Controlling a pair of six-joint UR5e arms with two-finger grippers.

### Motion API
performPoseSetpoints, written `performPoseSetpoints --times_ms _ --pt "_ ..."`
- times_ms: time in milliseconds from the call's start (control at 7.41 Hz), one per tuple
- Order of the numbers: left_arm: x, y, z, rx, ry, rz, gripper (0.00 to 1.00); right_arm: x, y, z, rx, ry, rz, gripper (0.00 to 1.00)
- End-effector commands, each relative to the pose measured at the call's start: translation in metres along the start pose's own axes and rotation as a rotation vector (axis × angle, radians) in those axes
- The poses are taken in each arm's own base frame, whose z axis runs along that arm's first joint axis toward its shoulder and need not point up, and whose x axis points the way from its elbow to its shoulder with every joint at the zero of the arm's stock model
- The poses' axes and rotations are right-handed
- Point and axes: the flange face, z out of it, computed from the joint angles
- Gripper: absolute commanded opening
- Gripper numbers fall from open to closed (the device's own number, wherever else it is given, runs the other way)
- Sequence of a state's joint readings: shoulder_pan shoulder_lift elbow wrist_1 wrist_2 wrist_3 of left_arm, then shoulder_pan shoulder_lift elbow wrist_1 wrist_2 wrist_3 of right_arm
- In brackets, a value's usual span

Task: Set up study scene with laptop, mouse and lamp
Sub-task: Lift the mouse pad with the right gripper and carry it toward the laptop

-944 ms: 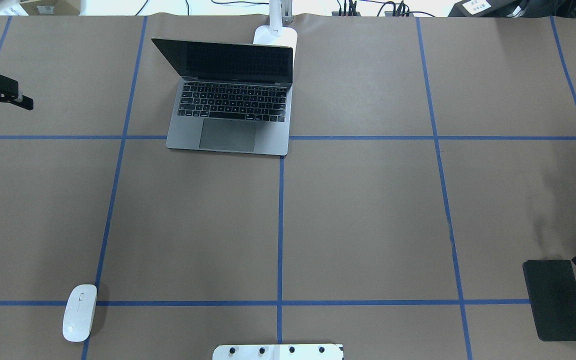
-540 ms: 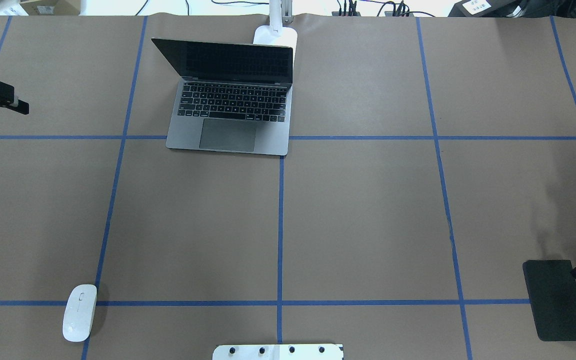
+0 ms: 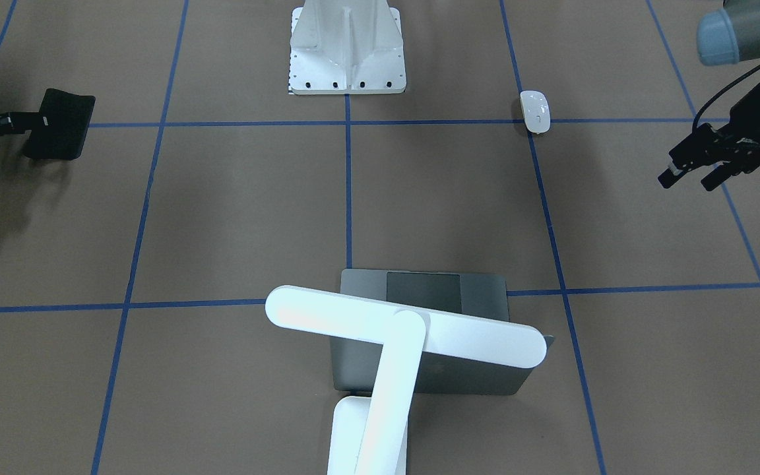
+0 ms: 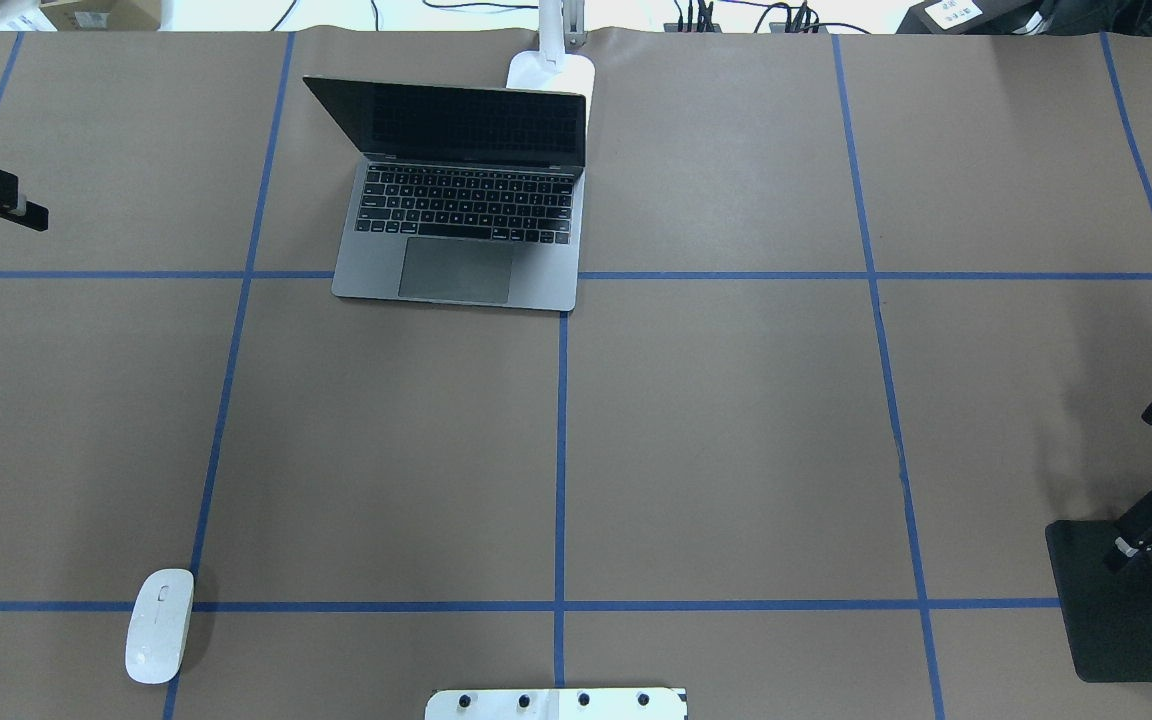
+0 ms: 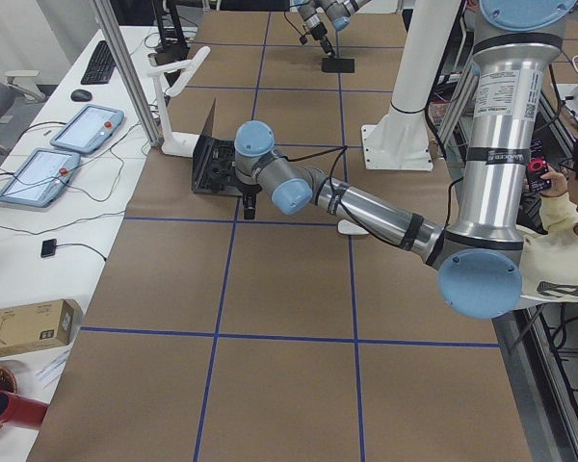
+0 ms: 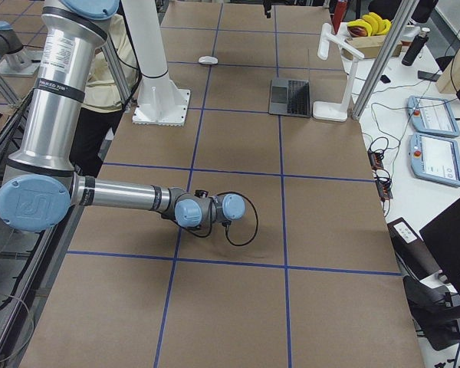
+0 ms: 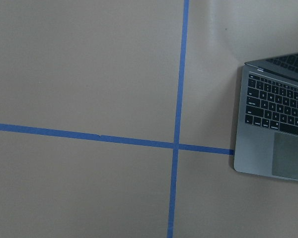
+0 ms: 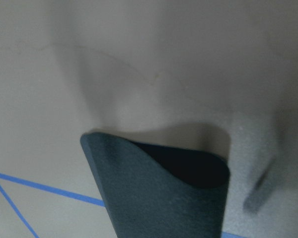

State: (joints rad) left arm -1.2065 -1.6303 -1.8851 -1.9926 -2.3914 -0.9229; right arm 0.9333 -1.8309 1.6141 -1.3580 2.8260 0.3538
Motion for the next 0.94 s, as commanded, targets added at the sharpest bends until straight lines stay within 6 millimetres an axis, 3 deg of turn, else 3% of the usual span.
performPoseSetpoints --times_ms 0,405,674,809 --pt "-0.002 -0.001 -0.002 0.002 -0.001 0.007 0.99 -0.002 -0.002 0.01 -0.01 0.046 -0.003 0.99" --pt "-0.001 -0.001 -0.002 0.004 0.001 0.011 0.99 -0.017 -0.005 0.006 0.004 0.051 0.028 0.98" --pt "0.0 -0.001 -0.003 0.004 0.002 0.012 0.99 -0.019 -0.007 0.006 0.007 0.058 0.024 0.86" --pt "0.0 -0.001 -0.003 0.004 0.002 0.012 0.99 -0.018 -0.008 0.008 0.007 0.07 0.024 0.71"
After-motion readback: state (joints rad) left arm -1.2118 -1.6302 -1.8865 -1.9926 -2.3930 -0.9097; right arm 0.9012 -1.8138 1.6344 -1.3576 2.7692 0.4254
